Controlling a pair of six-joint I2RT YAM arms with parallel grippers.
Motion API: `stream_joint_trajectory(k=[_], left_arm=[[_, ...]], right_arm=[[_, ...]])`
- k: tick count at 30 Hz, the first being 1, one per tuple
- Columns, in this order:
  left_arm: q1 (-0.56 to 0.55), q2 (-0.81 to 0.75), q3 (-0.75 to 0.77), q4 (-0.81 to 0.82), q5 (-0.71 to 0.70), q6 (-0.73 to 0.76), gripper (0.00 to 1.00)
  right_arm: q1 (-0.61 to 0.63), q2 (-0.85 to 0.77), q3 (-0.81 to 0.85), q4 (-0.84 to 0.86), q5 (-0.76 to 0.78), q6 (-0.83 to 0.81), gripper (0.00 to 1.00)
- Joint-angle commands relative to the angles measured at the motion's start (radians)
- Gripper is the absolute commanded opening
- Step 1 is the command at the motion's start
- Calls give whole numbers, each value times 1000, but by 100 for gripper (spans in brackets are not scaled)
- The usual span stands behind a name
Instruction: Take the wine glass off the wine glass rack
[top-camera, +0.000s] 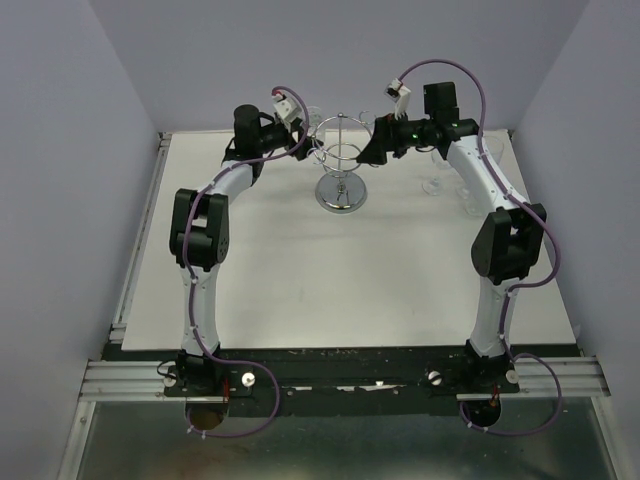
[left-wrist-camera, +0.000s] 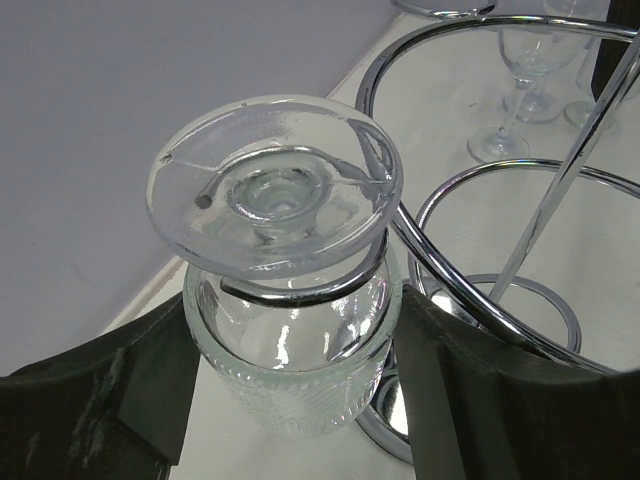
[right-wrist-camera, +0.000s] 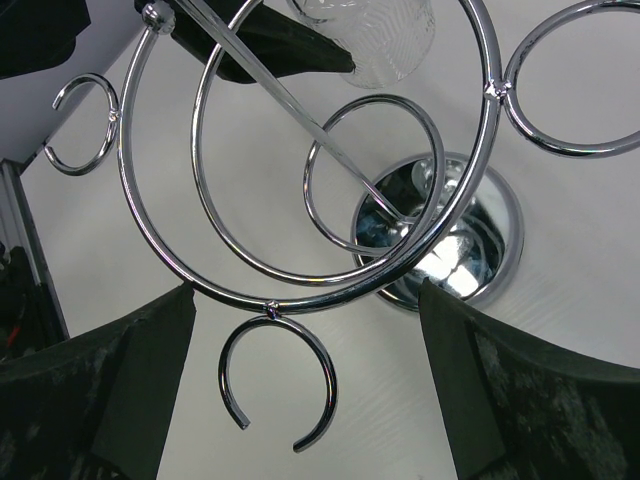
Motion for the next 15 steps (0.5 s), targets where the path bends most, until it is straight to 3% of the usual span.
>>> stream_joint_trajectory(k=[1, 9, 15], left_arm=[[-10, -100, -14, 61, -41, 13, 4], [-4, -120, -20, 58, -69, 11, 0], [4, -127, -23, 15, -110, 39, 0]], right_arm=[[9, 21, 31, 10, -18, 7, 98], [8, 23, 42, 9, -12, 5, 98], [6, 10, 79, 12, 79, 12, 100]])
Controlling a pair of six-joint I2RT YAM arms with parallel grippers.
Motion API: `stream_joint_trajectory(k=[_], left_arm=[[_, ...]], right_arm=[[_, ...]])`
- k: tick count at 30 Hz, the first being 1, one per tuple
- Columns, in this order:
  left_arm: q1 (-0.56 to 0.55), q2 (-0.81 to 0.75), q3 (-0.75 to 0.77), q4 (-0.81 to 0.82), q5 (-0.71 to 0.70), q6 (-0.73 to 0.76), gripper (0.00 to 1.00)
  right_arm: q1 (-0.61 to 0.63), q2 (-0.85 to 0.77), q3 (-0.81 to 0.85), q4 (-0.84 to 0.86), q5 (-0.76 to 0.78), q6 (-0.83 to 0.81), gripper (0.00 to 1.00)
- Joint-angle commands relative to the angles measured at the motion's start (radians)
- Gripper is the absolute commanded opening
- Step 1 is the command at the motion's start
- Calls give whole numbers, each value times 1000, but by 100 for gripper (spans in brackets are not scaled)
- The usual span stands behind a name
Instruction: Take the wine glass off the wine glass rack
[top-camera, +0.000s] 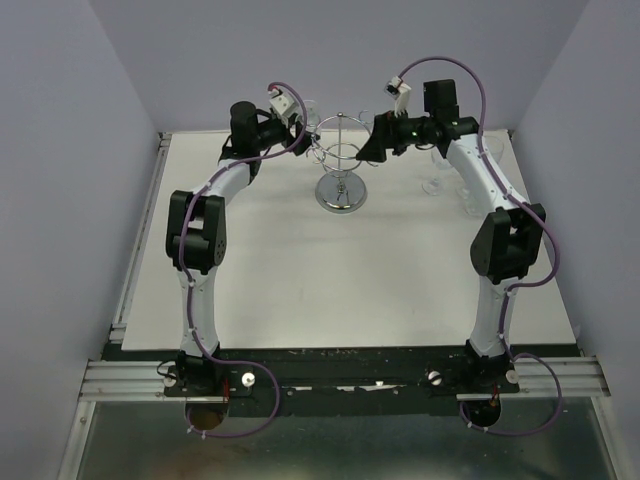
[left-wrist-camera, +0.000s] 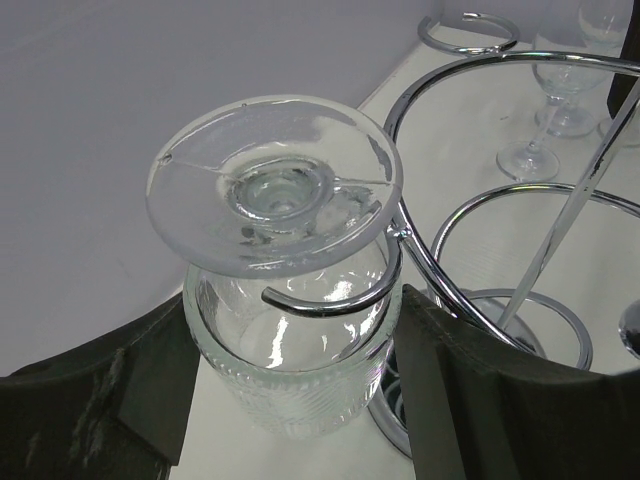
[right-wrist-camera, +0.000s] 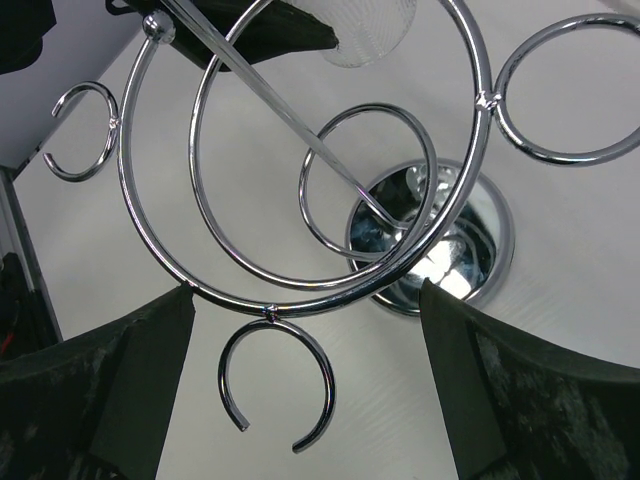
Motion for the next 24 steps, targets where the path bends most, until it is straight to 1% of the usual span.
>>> stream_joint_trajectory(k=[1, 8, 16, 21, 24], left_arm=[[2, -84, 0, 13, -53, 37, 0], [19, -94, -9, 2, -88, 51, 0], [42, -116, -35, -42, -117, 109, 0], [65, -150, -58, -85, -218, 123, 0], [85, -187, -63, -154, -239, 116, 0]], right_arm=[[5, 1, 73, 13, 79, 7, 100], [2, -11, 86, 13, 69, 7, 100], [0, -23, 84, 13, 65, -6, 100], [-3, -31, 92, 13, 60, -19, 100], [-4, -48, 83, 11, 51, -34, 100]])
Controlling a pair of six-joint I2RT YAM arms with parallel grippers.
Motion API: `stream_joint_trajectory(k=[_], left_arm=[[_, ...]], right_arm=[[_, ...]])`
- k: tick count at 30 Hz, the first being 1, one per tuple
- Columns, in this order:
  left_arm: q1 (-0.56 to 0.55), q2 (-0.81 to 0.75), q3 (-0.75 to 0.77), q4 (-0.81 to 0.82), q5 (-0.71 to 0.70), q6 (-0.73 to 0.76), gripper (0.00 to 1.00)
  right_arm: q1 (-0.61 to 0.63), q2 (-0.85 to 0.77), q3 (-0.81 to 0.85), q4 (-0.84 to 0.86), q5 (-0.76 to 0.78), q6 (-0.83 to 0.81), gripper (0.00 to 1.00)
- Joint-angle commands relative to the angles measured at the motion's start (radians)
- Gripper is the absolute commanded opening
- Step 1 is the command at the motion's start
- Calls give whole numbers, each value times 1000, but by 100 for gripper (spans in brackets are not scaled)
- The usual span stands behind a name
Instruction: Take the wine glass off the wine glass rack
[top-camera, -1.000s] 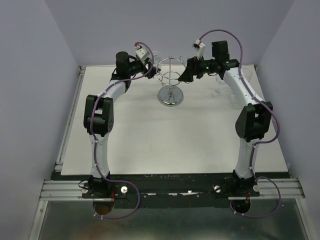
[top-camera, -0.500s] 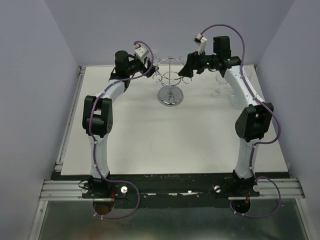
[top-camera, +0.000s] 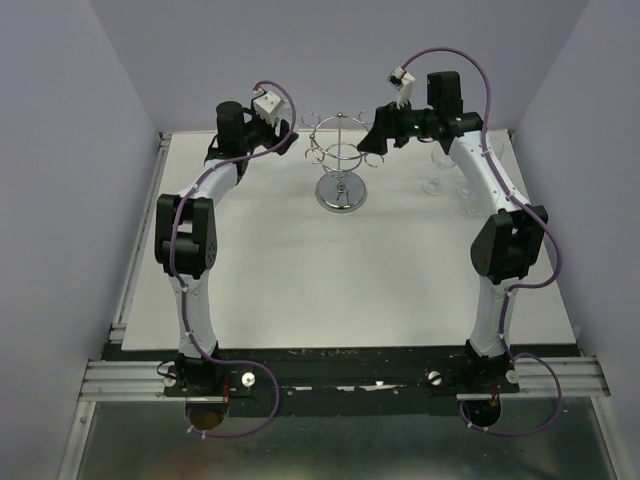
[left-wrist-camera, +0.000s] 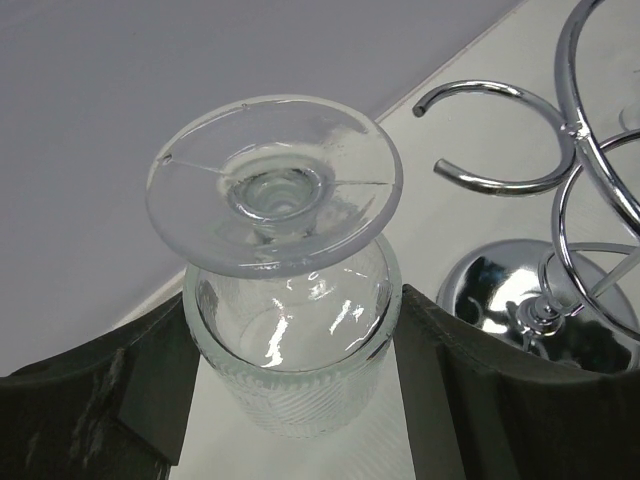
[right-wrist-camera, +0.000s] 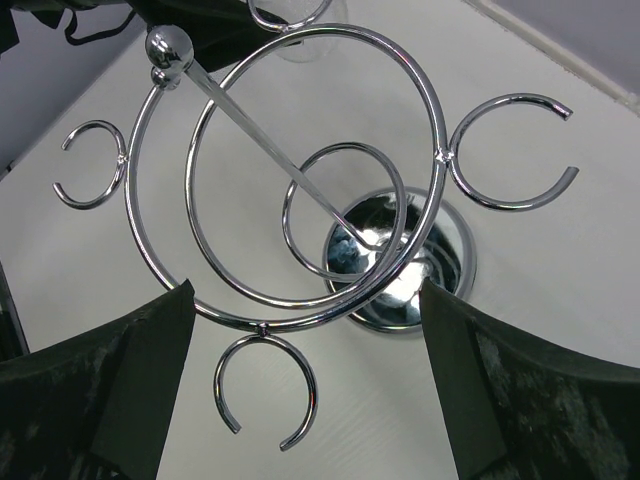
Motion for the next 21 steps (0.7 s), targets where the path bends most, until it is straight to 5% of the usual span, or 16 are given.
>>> stream_joint_trajectory(k=[1, 9, 18, 21], left_arm=[[39, -138, 1, -64, -75, 11, 0], [119, -376, -99, -328, -33, -133, 0], [168, -516, -221, -716, 246, -373, 0], [180, -577, -357, -677, 284, -488, 0]], right_arm=[[-7, -53, 13, 2, -13, -35, 100], [-18, -121, 9, 2, -9, -101, 100], [5, -203, 10, -27, 31, -170, 88], [45, -271, -40, -52, 95, -248, 88]])
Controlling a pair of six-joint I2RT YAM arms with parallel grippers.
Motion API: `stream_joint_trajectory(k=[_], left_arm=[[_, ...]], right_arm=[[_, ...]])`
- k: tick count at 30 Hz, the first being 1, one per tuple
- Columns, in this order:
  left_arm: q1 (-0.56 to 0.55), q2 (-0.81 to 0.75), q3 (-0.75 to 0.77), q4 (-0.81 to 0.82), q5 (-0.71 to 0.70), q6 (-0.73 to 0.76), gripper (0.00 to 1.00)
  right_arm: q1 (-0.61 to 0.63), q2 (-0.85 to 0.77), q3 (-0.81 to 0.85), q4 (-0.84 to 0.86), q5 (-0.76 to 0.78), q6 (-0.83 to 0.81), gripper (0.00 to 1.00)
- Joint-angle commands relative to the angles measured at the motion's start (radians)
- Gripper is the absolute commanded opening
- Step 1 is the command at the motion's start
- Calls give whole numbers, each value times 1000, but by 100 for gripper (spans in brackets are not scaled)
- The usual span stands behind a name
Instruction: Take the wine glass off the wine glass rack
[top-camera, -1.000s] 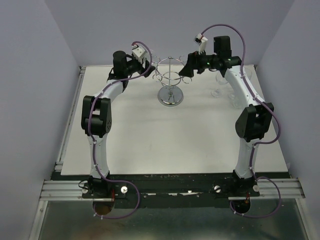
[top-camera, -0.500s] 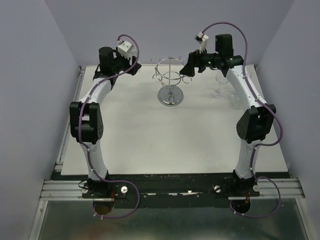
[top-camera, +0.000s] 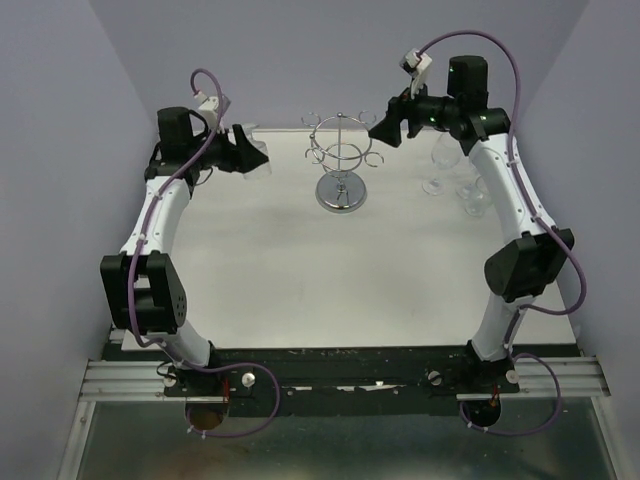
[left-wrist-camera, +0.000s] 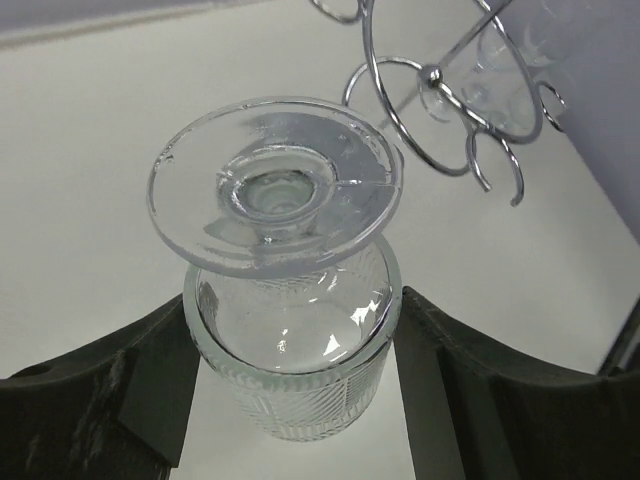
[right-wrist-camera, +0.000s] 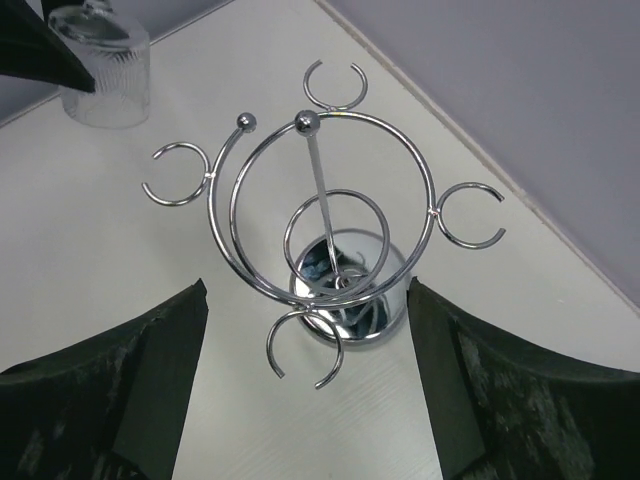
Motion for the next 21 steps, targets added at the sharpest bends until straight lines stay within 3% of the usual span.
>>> stream_joint_trajectory(k=[1, 4, 6, 8, 13, 17, 21], left_arm=[[14, -103, -206, -35, 152, -253, 0], [33, -171, -360, 86, 207, -468, 0], [40, -200, -459, 195, 243, -647, 0], [46, -235, -591, 394, 273, -866, 0], [53, -200, -841, 680, 321, -1194, 0], [77, -191, -866, 541, 269, -1243, 0], [77, -173, -845, 464, 292, -1252, 0]], right_arm=[[69, -137, -59, -46, 102, -132, 87], [157, -260, -183, -37, 212, -225, 86], [245, -367, -361, 1, 295, -332, 86], [326, -476, -534, 60, 340, -385, 85], [504, -684, -929, 302, 487, -440, 84], [579, -736, -1049, 436, 567, -353, 81], [652, -676, -1050, 462, 619, -338, 80]])
